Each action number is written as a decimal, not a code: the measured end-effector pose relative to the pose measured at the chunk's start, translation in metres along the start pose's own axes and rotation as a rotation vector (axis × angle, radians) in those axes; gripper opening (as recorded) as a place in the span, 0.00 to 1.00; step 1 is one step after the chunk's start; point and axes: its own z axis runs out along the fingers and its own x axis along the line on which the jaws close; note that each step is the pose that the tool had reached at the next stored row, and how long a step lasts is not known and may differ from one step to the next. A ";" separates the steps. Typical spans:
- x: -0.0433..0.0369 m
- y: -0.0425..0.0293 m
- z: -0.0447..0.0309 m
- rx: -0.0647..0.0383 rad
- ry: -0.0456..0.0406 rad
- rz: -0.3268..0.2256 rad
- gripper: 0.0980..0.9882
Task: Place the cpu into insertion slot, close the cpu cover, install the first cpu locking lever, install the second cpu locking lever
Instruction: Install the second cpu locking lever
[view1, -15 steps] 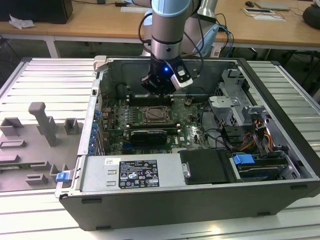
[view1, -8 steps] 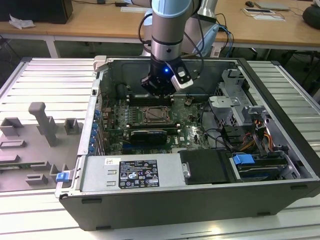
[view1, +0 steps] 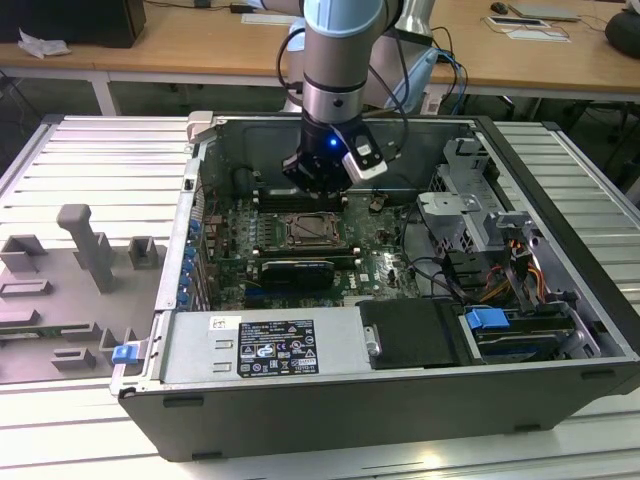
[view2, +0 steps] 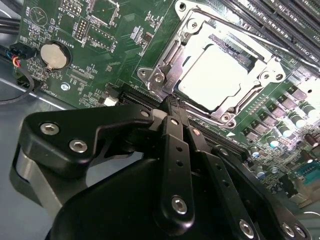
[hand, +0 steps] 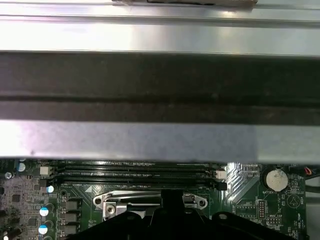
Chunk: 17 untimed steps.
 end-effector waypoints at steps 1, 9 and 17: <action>0.0000 -0.0006 -0.0001 0.000 0.0001 0.000 0.01; 0.0000 -0.0057 -0.0093 0.000 0.0000 0.000 0.01; 0.0004 -0.0148 -0.0305 0.000 0.0000 0.000 0.01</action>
